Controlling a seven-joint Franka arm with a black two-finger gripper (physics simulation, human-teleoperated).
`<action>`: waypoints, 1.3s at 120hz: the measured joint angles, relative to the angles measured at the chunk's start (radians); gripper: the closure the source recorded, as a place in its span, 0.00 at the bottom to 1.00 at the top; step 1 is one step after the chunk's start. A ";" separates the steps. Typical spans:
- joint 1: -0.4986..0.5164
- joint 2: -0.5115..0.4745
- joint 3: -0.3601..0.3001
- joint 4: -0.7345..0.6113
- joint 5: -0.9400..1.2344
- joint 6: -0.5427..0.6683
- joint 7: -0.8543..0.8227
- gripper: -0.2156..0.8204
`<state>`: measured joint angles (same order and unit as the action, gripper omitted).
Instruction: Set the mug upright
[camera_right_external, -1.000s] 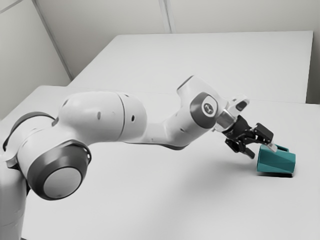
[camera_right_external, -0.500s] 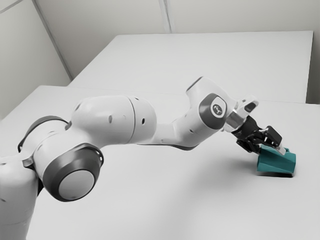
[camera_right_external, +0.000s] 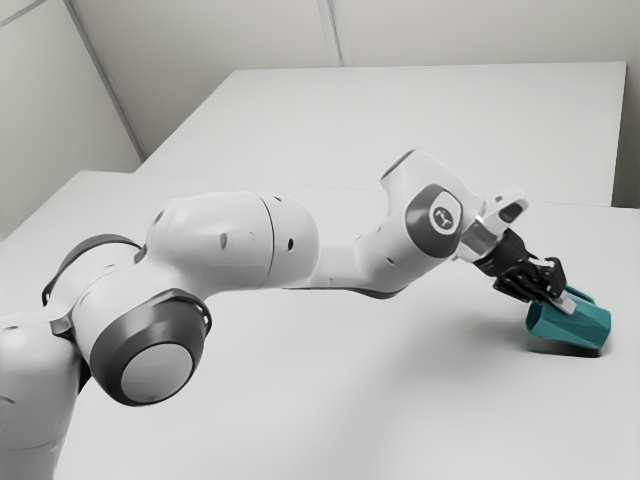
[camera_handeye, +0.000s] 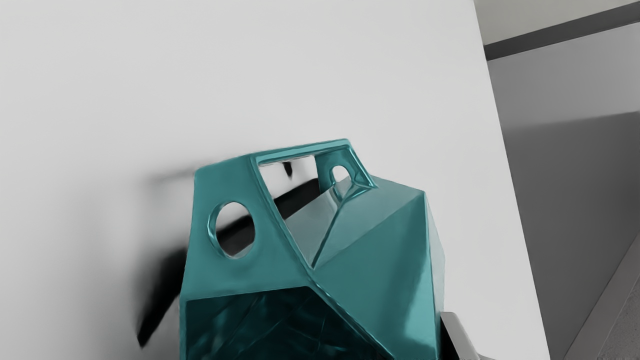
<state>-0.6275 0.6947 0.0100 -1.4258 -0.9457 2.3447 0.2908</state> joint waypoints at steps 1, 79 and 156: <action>0.000 0.000 0.000 0.000 0.000 0.000 0.000 0.92; -0.024 -0.121 0.001 -0.042 0.207 0.011 -0.074 0.96; 0.203 -0.501 0.047 -0.486 0.761 -0.090 -0.237 0.96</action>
<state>-0.4244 0.1939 0.0572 -1.9115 -0.1851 2.2547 0.0543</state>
